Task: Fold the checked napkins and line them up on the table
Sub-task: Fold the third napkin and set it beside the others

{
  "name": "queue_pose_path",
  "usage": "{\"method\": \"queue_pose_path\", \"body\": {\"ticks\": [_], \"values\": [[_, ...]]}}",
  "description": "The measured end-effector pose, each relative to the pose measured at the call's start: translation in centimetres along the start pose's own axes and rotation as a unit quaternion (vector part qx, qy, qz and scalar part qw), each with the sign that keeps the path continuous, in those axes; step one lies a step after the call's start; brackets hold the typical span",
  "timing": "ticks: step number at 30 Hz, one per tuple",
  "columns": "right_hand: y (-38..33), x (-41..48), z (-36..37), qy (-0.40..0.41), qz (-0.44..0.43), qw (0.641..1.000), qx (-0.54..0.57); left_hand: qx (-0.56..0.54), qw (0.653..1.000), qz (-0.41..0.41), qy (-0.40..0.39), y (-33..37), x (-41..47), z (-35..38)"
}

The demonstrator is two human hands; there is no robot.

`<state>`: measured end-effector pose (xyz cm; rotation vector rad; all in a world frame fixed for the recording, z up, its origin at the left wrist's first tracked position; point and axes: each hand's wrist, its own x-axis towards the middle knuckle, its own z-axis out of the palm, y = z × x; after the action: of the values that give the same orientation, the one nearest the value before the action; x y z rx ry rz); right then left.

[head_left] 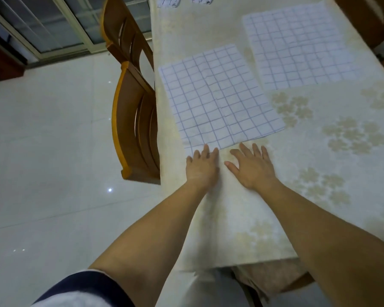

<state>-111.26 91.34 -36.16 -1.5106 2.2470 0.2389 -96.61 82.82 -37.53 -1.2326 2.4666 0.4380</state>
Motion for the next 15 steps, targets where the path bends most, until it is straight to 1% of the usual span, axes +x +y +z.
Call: {"method": "queue_pose_path", "body": {"ticks": [5,8,12,15], "values": [[1.6,-9.3,3.3,0.014,0.004,1.0,-0.002,0.003,1.0,-0.003,-0.011,4.2,-8.9,3.7],[2.9,-15.3,5.0,0.007,0.004,1.0,0.006,-0.021,1.0,-0.001,-0.016,7.9,-14.6,6.1],[4.9,-21.2,6.7,-0.003,0.006,1.0,0.004,-0.086,0.995,0.051,0.001,12.4,-19.0,8.2],[5.9,-22.2,6.6,-0.007,0.011,1.0,0.009,-0.17,0.981,0.081,0.039,13.1,-19.9,8.6]]}}
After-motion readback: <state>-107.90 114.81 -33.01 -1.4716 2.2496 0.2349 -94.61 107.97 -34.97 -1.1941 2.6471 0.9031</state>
